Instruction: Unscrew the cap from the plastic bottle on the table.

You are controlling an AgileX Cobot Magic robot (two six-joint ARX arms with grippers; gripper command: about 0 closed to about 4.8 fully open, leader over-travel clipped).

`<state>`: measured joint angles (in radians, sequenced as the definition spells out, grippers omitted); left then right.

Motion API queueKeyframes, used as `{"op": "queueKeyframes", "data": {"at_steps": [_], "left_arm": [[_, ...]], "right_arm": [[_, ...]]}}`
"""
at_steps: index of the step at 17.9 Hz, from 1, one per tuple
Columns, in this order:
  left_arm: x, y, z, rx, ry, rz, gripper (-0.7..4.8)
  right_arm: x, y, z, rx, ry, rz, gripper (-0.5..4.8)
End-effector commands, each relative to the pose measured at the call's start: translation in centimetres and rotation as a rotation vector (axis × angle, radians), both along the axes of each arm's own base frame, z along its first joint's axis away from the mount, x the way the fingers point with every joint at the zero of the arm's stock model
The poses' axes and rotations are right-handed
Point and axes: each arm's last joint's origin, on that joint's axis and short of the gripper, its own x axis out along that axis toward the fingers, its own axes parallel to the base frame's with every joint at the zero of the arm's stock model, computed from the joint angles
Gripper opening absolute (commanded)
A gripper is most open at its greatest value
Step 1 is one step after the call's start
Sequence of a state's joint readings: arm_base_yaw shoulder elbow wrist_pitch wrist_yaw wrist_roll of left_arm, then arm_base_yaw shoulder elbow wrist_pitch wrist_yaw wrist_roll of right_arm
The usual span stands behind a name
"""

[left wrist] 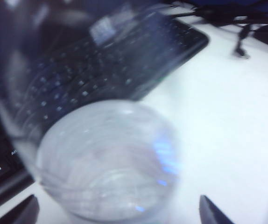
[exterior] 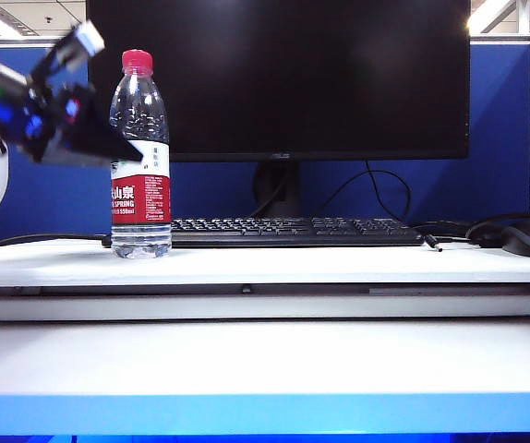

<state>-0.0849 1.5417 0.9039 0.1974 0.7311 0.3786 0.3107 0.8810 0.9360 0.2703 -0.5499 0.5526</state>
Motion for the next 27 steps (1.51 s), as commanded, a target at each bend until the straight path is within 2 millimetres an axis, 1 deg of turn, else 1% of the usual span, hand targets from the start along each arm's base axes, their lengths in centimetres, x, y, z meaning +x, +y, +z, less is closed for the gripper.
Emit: {"op": "queueKeyframes", "data": {"at_steps": [1, 5, 12, 15, 16, 17, 18, 20, 21, 22, 23, 24, 25, 26, 27], "left_arm": [[1.2, -0.1, -0.7, -0.063, 0.003, 0.025, 4.67], [2.0, -0.5, -1.4, -0.119, 0.001, 0.012, 4.67], [2.5, -1.9, -3.4, -0.175, 0.044, -0.149, 4.6], [2.7, -2.5, -3.9, -0.183, 0.039, -0.187, 3.34], [2.7, -2.9, -4.1, -0.181, 0.036, -0.195, 3.01], [2.7, -3.5, -4.3, -0.182, 0.026, -0.211, 2.51], [2.7, -4.0, -4.5, -0.182, 0.025, -0.225, 2.21], [2.5, -5.1, -4.8, -0.181, 0.027, -0.254, 1.38], [2.4, -5.8, -5.0, -0.181, 0.024, -0.273, 1.08], [2.2, -6.9, -5.2, -0.181, 0.016, -0.301, 0.75], [2.1, -7.6, -5.4, -0.18, 0.012, -0.316, 0.51], [2.0, -8.2, -5.6, -0.178, 0.012, -0.325, 0.51], [1.9, -8.6, -5.6, -0.177, 0.016, -0.334, 0.51], [1.7, -9.1, -5.8, -0.178, 0.023, -0.347, 0.51], [1.5, -9.7, -5.9, -0.183, 0.028, -0.358, 0.51]], "right_arm": [[-0.1, 0.0, 0.3, 0.001, -0.02, -0.002, 1.22], [0.0, 0.0, -0.1, -0.027, -0.003, -0.009, 1.22], [0.1, 0.0, -0.3, -0.045, 0.007, -0.042, 1.22], [0.1, 0.0, -0.4, -0.046, 0.014, -0.045, 1.22], [0.2, 0.0, -0.5, -0.048, 0.021, -0.047, 1.22], [0.2, 0.0, -0.7, -0.057, 0.042, -0.057, 1.22], [0.3, 0.0, -0.9, -0.075, 0.054, -0.069, 1.22], [0.4, 0.0, -1.3, -0.112, 0.072, -0.082, 1.22], [0.5, 0.0, -1.6, -0.14, 0.079, -0.086, 1.22], [0.7, 0.1, -2.2, -0.194, 0.095, -0.091, 1.38], [0.9, 0.1, -2.7, -0.243, 0.107, -0.094, 2.12], [1.0, 0.2, -3.2, -0.279, 0.121, -0.095, 2.87], [1.3, 0.3, -3.6, -0.304, 0.136, -0.093, 3.23], [1.8, 0.5, -4.1, -0.319, 0.162, -0.088, 3.39], [2.7, 0.9, -4.7, -0.33, 0.189, -0.058, 3.77]]}}
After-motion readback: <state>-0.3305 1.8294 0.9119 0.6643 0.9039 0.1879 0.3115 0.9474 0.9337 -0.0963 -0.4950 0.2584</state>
